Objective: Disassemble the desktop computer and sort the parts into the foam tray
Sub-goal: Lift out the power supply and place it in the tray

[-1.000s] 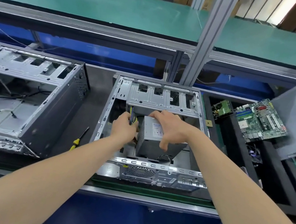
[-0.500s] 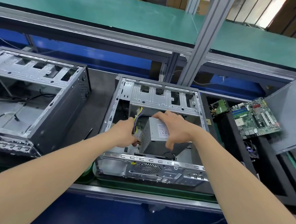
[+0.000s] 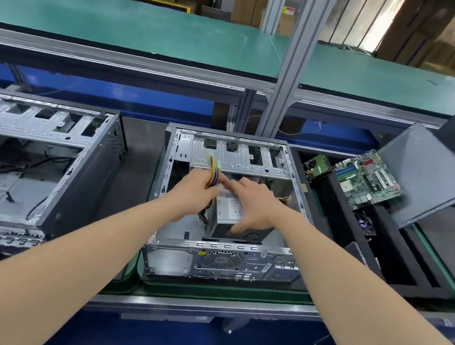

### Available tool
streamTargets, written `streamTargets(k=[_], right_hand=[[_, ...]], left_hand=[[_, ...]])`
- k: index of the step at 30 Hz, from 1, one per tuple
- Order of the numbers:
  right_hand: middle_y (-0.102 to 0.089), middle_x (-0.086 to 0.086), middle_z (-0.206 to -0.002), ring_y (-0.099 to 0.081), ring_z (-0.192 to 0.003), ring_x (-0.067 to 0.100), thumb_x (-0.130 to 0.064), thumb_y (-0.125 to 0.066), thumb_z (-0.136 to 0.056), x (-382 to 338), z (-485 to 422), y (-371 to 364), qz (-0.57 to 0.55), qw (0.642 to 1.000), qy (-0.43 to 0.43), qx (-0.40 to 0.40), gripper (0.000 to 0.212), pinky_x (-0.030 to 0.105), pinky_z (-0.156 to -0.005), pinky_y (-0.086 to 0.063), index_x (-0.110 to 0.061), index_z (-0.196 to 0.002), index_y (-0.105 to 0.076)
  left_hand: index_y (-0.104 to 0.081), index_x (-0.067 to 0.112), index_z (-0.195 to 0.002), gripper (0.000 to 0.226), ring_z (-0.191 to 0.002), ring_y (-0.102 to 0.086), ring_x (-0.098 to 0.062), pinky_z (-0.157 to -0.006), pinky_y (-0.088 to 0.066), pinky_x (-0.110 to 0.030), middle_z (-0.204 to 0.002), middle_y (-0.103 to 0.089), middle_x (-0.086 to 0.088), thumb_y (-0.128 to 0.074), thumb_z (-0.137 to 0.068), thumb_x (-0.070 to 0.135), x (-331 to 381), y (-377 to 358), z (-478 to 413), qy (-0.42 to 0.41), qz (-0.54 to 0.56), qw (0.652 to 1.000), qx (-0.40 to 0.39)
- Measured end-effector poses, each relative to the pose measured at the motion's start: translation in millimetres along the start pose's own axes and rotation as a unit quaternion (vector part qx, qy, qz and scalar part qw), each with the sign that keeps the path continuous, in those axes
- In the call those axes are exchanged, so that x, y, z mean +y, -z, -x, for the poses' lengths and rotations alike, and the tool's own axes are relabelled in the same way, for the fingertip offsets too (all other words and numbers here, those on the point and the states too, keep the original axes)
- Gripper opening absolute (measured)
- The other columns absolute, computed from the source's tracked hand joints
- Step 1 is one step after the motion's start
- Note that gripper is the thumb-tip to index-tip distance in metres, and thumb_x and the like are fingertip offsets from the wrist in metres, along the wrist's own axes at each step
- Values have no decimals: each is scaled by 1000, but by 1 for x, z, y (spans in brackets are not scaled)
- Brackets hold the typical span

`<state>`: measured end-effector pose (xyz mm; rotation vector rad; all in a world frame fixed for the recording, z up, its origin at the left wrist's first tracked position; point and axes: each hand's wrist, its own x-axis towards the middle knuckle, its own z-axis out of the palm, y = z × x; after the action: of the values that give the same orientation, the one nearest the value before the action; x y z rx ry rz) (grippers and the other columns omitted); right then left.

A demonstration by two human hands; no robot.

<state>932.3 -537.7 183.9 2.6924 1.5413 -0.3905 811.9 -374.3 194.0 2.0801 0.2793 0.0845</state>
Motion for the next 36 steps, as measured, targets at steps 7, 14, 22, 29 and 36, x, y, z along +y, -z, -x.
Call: streamTargets(k=[7,14,22,29,36], right_hand=[[-58,-4,-109,-62,-101,25,-64,-85,-59,-14,4,12,27,999,-32,27,118,39,-71,-50,-31,-156,-24],[-63,-3,-123,-62,-107,25,-67,-89,-55,-15,27,42,-34,989,-90,116,118,47,-83,-58,-33,-153,-33],[-65,-5,-127,-63,-113,23,-61,-90,-58,1,71,89,-102,950,-156,250,107,48,-86,-58,-39,-150,-41],[-72,-9,-108,-67,-96,14,-53,-94,-59,50,104,103,-240,898,-176,323,84,50,-84,-58,-36,-128,-49],[-70,-13,-92,-67,-85,8,-73,-75,-43,122,114,109,-272,850,-227,390,88,37,-70,-55,-38,-119,-46]], left_hand=[[-66,30,-106,18,-102,-61,-3,-86,-45,-29,-104,-70,15,-49,-107,26,8,-6,-4,20,75,995,58],[-63,32,-101,19,-78,-59,-7,-68,-43,-32,-93,-68,14,-45,-106,34,53,6,-19,-66,22,993,100],[-64,39,-103,22,-86,-61,-4,-65,-41,-25,-93,-69,19,-43,-106,39,126,-9,-30,-140,-27,979,148],[-65,40,-105,21,-100,-64,-18,-88,-51,-41,-106,-71,12,-44,-105,35,195,-54,-51,-204,-51,968,134],[-66,44,-108,23,-97,-62,-13,-79,-45,-34,-110,-69,16,-45,-102,37,248,-108,-104,-239,-88,961,103]])
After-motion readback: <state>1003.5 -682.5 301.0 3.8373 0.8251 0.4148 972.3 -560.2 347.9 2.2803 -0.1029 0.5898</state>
